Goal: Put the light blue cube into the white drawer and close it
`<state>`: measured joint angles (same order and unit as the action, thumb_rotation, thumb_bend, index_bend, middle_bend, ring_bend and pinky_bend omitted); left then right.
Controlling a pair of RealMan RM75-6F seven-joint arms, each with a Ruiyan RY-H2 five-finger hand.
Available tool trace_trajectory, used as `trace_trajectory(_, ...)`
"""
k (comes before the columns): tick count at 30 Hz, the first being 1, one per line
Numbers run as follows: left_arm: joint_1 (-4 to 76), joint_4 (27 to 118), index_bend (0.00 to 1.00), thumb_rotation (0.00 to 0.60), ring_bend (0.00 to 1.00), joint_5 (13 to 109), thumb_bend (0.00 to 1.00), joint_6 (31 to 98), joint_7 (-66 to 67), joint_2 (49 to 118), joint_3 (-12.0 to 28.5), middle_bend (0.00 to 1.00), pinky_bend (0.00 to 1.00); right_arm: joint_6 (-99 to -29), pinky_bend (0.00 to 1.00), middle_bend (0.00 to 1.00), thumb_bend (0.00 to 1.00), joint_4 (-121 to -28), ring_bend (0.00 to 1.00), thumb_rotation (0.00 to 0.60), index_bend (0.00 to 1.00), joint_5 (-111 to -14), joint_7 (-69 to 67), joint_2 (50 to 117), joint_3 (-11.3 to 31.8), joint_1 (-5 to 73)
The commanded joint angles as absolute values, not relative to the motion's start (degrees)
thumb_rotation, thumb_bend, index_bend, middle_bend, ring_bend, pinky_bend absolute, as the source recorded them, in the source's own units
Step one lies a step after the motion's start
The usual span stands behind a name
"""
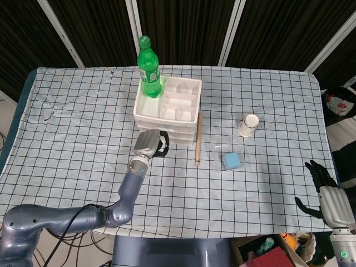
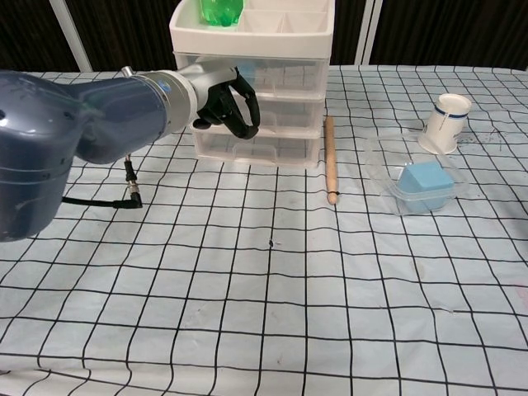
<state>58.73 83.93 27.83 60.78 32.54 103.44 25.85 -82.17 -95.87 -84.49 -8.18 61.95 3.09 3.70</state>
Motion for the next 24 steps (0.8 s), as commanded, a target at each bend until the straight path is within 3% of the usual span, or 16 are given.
trace_trajectory(1, 55.58, 90.42, 0.54, 0.6, 0.9, 31.33, 0.42, 62.85, 32.27, 99.49, 22.53, 0.95, 0.89, -82.19, 0.18, 0.0, 0.24, -95.85, 0.0, 0.6, 0.0, -84.49, -8.2, 61.92, 3.1, 3.69)
trace_trajectory(4, 52.75, 96.05, 0.49, 0.6, 0.81, 34.87, 0.41, 64.82, 32.13, 95.56, 19.66, 0.85, 0.8, -82.29, 0.18, 0.0, 0.24, -95.81, 0.0, 0.6, 0.0, -84.6, -8.14, 61.89, 3.11, 3.68)
trace_trajectory(7, 47.98, 103.92, 0.42, 0.6, 0.66, 41.46, 0.38, 67.76, 31.29, 88.53, 14.85, 0.67, 0.65, -82.48, 0.18, 0.0, 0.24, -95.73, 0.0, 0.6, 0.0, -84.74, -8.0, 61.98, 3.11, 3.65)
trace_trajectory(10, 44.04, 108.18, 0.26, 0.6, 0.41, 47.17, 0.32, 70.21, 30.51, 82.81, 10.58, 0.41, 0.42, -82.66, 0.18, 0.0, 0.24, -95.66, 0.0, 0.6, 0.0, -84.78, -7.75, 62.08, 3.17, 3.63)
trace_trajectory(12, 41.1, 111.03, 0.13, 0.6, 0.19, 49.72, 0.21, 71.9, 30.23, 78.47, 7.45, 0.2, 0.2, -82.82, 0.18, 0.0, 0.24, -95.5, 0.0, 0.6, 0.0, -84.88, -7.32, 62.15, 3.18, 3.62)
trace_trajectory(14, 38.21, 113.8, 0.06, 0.6, 0.06, 52.27, 0.1, 73.46, 29.45, 74.26, 4.52, 0.07, 0.06, -83.25, 0.18, 0.0, 0.24, -95.18, 0.0, 0.6, 0.0, -85.24, -6.42, 62.28, 3.2, 3.59)
trace_trajectory(17, 34.69, 114.37, 0.02, 0.6, 0.0, 57.33, 0.02, 75.86, 27.84, 70.41, 1.18, 0.0, 0.0, -84.08, 0.18, 0.0, 0.24, -94.84, 0.0, 0.6, 0.0, -85.75, -5.35, 62.68, 3.28, 3.47)
trace_trajectory(24, 25.05, 106.94, 0.0, 0.6, 0.0, 71.72, 0.0, 85.65, 23.25, 67.9, -5.77, 0.0, 0.0, -85.95, 0.18, 0.0, 0.24, -93.94, 0.0, 0.6, 0.0, -86.77, -3.85, 63.62, 3.51, 3.14)
